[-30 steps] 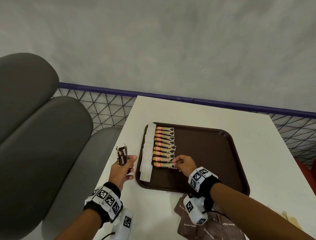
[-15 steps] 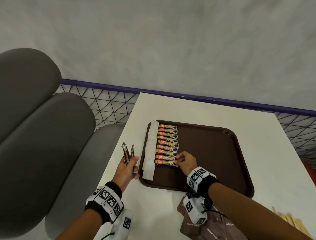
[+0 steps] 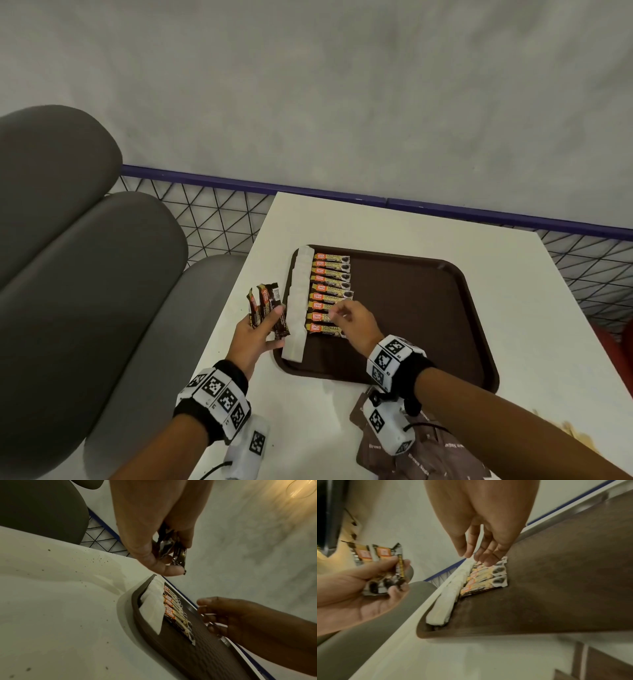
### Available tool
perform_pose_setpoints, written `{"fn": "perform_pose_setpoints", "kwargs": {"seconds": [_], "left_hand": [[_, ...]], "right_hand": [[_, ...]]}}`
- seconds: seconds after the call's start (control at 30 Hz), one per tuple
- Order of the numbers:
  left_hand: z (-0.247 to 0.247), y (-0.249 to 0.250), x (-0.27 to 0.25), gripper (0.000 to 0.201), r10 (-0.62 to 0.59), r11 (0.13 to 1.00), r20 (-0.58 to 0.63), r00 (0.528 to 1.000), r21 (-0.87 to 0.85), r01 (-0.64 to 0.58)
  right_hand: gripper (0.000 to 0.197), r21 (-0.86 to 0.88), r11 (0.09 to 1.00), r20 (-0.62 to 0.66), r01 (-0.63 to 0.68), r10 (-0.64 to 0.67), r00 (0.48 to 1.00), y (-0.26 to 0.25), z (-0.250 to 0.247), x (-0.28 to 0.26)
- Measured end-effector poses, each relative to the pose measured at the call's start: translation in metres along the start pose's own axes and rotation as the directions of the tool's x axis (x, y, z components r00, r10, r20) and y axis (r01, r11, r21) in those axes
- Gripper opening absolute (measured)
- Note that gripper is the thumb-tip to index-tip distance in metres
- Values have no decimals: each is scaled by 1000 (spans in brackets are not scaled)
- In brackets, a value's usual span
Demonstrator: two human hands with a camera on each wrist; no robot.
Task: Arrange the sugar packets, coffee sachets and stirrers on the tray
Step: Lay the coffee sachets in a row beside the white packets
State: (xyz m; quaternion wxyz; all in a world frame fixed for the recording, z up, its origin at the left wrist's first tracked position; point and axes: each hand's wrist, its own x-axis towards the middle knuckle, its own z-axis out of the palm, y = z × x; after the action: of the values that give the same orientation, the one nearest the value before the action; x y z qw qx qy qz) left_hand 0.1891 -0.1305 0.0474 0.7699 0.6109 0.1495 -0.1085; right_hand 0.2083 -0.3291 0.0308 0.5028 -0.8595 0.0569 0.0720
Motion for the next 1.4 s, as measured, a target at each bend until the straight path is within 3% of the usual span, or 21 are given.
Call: {"fn": "perform_pose_setpoints", "kwargs": {"seconds": [0.13, 0.27, 0.5, 0.63, 0.87, 1.07, 1.27, 1.4], "left_hand": [[6, 1, -3, 29, -6, 999, 29, 1000, 50, 5], [12, 0, -7, 28, 10, 996, 67, 998, 89, -16], [16, 0, -9, 24, 14, 999, 81, 997, 51, -18], [16, 5, -7, 26, 12, 1000, 41, 999, -15, -12], [18, 9, -3, 25, -42, 999, -6, 999, -30, 42], [18, 1, -1, 24, -54, 998, -17, 998, 26, 54], [22, -4, -1, 20, -52, 999, -26, 998, -3, 52], [21, -8, -2, 16, -52, 999, -33, 998, 5, 52]], "right_hand": [[31, 93, 996, 273, 3, -29, 962, -23, 12, -11], [33, 179, 984, 357, 1, -66, 932, -31, 22, -19], [23, 218, 976, 261, 26, -83, 962, -32, 10, -24], [8, 142, 987, 115, 75, -92, 989, -33, -3, -20], [26, -65, 988, 73, 141, -137, 988, -24, -15, -22], [27, 47, 990, 66, 131, -134, 989, -19, -14, -23], [10, 403, 913, 48, -64, 49, 998, -4, -17, -19], [10, 433, 894, 40, -117, 110, 993, 3, -24, -18]]}}
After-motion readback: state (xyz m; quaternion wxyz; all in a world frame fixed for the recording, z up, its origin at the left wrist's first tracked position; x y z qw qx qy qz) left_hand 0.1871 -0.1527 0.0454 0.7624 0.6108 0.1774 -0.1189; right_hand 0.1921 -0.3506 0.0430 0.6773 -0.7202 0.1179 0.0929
